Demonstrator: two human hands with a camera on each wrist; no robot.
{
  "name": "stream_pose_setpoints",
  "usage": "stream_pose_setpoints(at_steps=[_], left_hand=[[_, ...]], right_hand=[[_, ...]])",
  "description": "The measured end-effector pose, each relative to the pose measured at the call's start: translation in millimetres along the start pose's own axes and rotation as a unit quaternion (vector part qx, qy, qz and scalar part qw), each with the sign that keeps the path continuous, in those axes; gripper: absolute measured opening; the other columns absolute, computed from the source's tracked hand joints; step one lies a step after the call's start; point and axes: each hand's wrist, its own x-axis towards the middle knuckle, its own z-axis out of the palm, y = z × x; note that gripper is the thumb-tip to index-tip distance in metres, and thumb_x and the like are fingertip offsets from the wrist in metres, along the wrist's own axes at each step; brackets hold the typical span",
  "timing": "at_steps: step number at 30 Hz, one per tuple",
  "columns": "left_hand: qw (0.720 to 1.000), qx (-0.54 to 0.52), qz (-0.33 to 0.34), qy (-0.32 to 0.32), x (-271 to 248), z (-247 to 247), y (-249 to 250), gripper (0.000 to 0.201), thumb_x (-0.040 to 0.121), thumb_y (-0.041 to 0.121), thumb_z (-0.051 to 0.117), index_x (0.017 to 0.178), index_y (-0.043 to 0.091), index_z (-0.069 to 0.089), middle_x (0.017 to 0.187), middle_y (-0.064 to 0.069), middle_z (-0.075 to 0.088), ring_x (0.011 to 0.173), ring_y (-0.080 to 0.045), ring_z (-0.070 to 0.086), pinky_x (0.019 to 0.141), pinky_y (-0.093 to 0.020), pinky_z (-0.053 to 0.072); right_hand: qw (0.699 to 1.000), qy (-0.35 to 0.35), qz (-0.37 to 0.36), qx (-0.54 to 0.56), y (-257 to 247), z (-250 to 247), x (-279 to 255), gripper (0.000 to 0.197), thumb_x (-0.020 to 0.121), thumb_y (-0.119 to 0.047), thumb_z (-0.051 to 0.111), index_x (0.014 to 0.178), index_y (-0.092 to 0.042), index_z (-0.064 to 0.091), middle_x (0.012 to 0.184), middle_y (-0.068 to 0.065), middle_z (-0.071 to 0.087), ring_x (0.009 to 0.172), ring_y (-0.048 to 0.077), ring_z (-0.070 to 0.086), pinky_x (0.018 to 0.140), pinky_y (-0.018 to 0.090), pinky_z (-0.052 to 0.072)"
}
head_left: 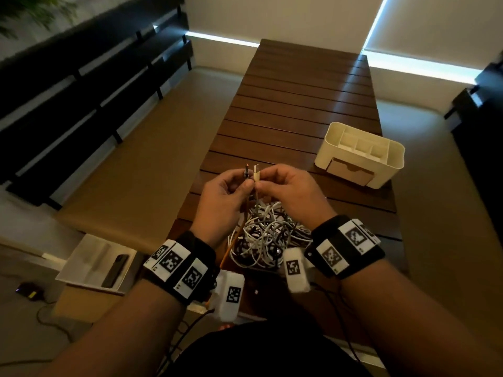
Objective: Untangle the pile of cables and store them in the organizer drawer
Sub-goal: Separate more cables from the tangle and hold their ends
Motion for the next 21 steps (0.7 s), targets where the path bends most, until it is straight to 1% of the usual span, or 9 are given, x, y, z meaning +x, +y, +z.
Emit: stream_pose_setpoints(at_steps=[3, 5, 7, 9, 10, 13, 16, 19, 21], left_hand=[[1.000, -0.009, 0.000, -0.011, -2.8, 5.4, 2.2, 0.018, 0.097, 0.005, 0.058, 0.111, 0.014, 0.067, 0.096, -0.002, 0.076, 0.092, -0.021, 0.074, 0.082, -0.041, 0.060], [1.000, -0.016, 0.002, -0.014, -4.5, 7.8, 3.9, 0.019, 0.097, 0.004, 0.059, 0.111, 0.013, 0.067, 0.096, -0.004, 0.076, 0.095, -0.025, 0.074, 0.083, -0.042, 0.060], [0.999, -0.029, 0.002, -0.021, -6.9, 9.8, 5.9, 0.020, 0.097, 0.001, 0.058, 0.111, 0.011, 0.067, 0.096, -0.005, 0.077, 0.093, -0.023, 0.074, 0.078, -0.034, 0.061], [0.999, -0.033, 0.000, -0.029, -9.1, 11.6, 7.9, 0.021, 0.096, -0.001, 0.058, 0.112, 0.010, 0.068, 0.098, -0.008, 0.077, 0.092, -0.022, 0.074, 0.076, -0.030, 0.060], [0.999, -0.029, -0.001, -0.031, -9.9, 12.2, 8.2, 0.021, 0.096, 0.000, 0.058, 0.112, 0.009, 0.068, 0.098, -0.009, 0.077, 0.092, -0.023, 0.074, 0.077, -0.032, 0.061], [0.999, -0.017, -0.007, -0.031, -10.1, 12.1, 7.6, 0.019, 0.096, 0.001, 0.059, 0.111, 0.009, 0.067, 0.099, -0.012, 0.076, 0.096, -0.030, 0.073, 0.088, -0.044, 0.059], [0.999, 0.005, -0.002, -0.034, -10.6, 12.3, 8.6, 0.017, 0.097, 0.004, 0.058, 0.112, 0.005, 0.065, 0.102, -0.018, 0.073, 0.099, -0.036, 0.071, 0.091, -0.048, 0.058], [0.999, 0.023, 0.008, -0.025, -10.3, 11.8, 10.5, 0.018, 0.099, 0.005, 0.055, 0.115, -0.001, 0.062, 0.100, -0.015, 0.071, 0.094, -0.027, 0.072, 0.086, -0.042, 0.060], [1.000, 0.025, 0.015, -0.012, -10.7, 8.7, 11.2, 0.017, 0.100, 0.006, 0.053, 0.113, 0.001, 0.061, 0.098, -0.010, 0.071, 0.089, -0.021, 0.071, 0.083, -0.039, 0.060]], right_hand=[[1.000, -0.004, -0.019, -0.006, 2.9, -3.6, -3.8, 0.016, 0.094, -0.015, 0.068, 0.107, -0.018, 0.075, 0.101, 0.005, 0.074, 0.087, 0.017, 0.072, 0.080, 0.035, 0.061], [0.999, -0.010, -0.031, 0.001, 2.6, -4.6, -6.4, 0.018, 0.094, -0.012, 0.066, 0.105, -0.024, 0.074, 0.101, 0.004, 0.074, 0.089, 0.015, 0.072, 0.082, 0.036, 0.061], [0.999, -0.010, -0.040, 0.002, 0.8, -4.9, -7.6, 0.022, 0.095, -0.009, 0.065, 0.101, -0.028, 0.073, 0.100, 0.004, 0.075, 0.090, 0.018, 0.073, 0.083, 0.039, 0.060], [0.999, -0.005, -0.038, 0.005, -0.4, -4.8, -8.0, 0.021, 0.094, -0.007, 0.064, 0.100, -0.026, 0.070, 0.097, 0.004, 0.075, 0.090, 0.022, 0.073, 0.082, 0.042, 0.061], [0.999, -0.001, -0.035, 0.010, -0.4, -4.9, -8.2, 0.019, 0.094, -0.007, 0.065, 0.098, -0.025, 0.069, 0.094, 0.005, 0.075, 0.089, 0.024, 0.073, 0.081, 0.044, 0.061], [0.999, 0.016, -0.041, 0.000, -1.6, -6.2, -9.9, 0.013, 0.091, -0.012, 0.070, 0.090, -0.024, 0.066, 0.087, 0.005, 0.075, 0.083, 0.029, 0.073, 0.079, 0.051, 0.060], [0.998, 0.027, -0.056, -0.011, -5.8, -6.1, -14.2, 0.009, 0.090, -0.014, 0.072, 0.091, -0.020, 0.065, 0.083, 0.002, 0.074, 0.076, 0.017, 0.071, 0.075, 0.039, 0.061], [0.996, 0.057, -0.064, 0.005, -5.4, 0.4, -17.7, 0.014, 0.089, -0.013, 0.073, 0.091, -0.018, 0.060, 0.086, 0.007, 0.069, 0.075, 0.020, 0.068, 0.071, 0.036, 0.060], [0.995, 0.075, -0.065, 0.009, -0.4, 3.3, -18.6, 0.019, 0.087, -0.016, 0.074, 0.091, -0.020, 0.056, 0.088, 0.006, 0.062, 0.077, 0.018, 0.061, 0.070, 0.034, 0.056]])
